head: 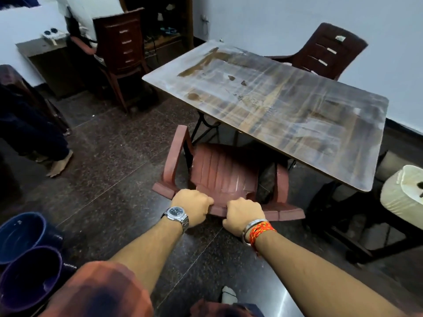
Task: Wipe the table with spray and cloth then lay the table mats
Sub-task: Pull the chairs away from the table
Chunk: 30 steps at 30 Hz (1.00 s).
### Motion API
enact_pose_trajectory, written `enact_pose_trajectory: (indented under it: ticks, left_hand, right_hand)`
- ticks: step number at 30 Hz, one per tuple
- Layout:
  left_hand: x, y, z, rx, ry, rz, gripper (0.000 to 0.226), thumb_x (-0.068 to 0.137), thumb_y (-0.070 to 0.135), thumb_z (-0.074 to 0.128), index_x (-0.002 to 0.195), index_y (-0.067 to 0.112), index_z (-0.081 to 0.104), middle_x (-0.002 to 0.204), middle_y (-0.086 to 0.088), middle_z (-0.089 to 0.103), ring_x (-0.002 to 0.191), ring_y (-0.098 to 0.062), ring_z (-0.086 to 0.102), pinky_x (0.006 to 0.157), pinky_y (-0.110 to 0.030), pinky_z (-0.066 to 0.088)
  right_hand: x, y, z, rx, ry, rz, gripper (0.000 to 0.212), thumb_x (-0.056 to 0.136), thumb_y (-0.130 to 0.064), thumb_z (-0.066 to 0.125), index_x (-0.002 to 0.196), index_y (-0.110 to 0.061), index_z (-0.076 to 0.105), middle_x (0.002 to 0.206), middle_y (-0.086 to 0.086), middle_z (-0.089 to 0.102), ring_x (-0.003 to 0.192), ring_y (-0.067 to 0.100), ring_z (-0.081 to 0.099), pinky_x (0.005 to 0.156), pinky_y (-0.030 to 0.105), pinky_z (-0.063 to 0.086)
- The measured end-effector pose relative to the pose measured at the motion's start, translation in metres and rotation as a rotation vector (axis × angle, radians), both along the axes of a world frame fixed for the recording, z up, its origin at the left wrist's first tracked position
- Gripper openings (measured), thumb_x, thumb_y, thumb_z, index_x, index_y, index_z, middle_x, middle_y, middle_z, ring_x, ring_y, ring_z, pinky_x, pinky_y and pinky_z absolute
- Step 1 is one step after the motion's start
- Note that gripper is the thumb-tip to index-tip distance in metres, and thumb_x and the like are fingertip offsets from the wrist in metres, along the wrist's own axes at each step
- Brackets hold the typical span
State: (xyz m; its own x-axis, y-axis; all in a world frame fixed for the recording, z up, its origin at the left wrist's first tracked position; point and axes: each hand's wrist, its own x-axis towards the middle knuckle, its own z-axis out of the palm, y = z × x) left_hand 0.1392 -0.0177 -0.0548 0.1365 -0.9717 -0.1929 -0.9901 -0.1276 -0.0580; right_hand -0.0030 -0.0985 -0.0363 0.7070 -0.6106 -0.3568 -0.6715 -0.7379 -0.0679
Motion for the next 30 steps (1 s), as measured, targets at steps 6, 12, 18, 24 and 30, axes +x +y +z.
enact_pose_trajectory:
  ticks: [6, 12, 18, 24, 30]
  left_hand:
    - [0.096, 0.009, -0.011, -0.018, 0.026, -0.145, 0.035, 0.070, 0.028, 0.050, 0.102, 0.032, 0.064, 0.091, 0.008, 0.068, 0.089, -0.018, 0.063, 0.065, -0.032, 0.050]
    - [0.177, 0.026, -0.011, -0.006, 0.053, -0.269, 0.040, 0.072, 0.024, 0.055, 0.110, 0.035, 0.064, 0.099, 0.009, 0.069, 0.094, -0.017, 0.064, 0.070, -0.031, 0.051]
    - [0.192, 0.028, -0.003, -0.025, 0.076, -0.348, 0.035, 0.077, 0.020, 0.055, 0.110, 0.028, 0.063, 0.106, 0.006, 0.068, 0.098, -0.019, 0.063, 0.064, -0.028, 0.038]
    - [0.205, 0.017, 0.002, -0.027, 0.061, -0.378, 0.020, 0.080, 0.019, 0.054, 0.099, 0.024, 0.060, 0.100, 0.002, 0.067, 0.093, -0.024, 0.064, 0.062, -0.030, 0.035]
    - [0.217, 0.006, 0.005, -0.033, 0.023, -0.398, 0.019, 0.080, 0.019, 0.054, 0.098, 0.024, 0.059, 0.100, 0.003, 0.067, 0.092, -0.024, 0.064, 0.060, -0.031, 0.032]
  right_hand:
    - [0.073, 0.034, 0.001, 0.003, -0.066, -0.125, 0.034, 0.085, -0.034, 0.053, 0.107, -0.012, 0.065, 0.109, 0.013, 0.067, 0.098, 0.037, 0.065, 0.081, 0.039, 0.050]
    - [0.148, 0.076, 0.001, -0.005, -0.056, -0.234, 0.033, 0.085, -0.035, 0.053, 0.106, -0.011, 0.065, 0.108, 0.014, 0.067, 0.097, 0.037, 0.065, 0.079, 0.038, 0.049]
    - [0.168, 0.079, -0.002, -0.046, 0.024, -0.276, 0.035, 0.084, -0.036, 0.056, 0.110, -0.013, 0.064, 0.112, 0.013, 0.067, 0.100, 0.036, 0.064, 0.081, 0.039, 0.049]
    - [0.180, 0.068, -0.006, -0.091, 0.023, -0.253, 0.033, 0.085, -0.035, 0.055, 0.109, -0.013, 0.061, 0.111, 0.012, 0.067, 0.100, 0.034, 0.064, 0.078, 0.036, 0.048]
    - [0.191, 0.061, -0.003, -0.107, -0.007, -0.247, 0.031, 0.086, -0.032, 0.055, 0.108, -0.012, 0.061, 0.110, 0.012, 0.068, 0.099, 0.037, 0.064, 0.076, 0.039, 0.048]
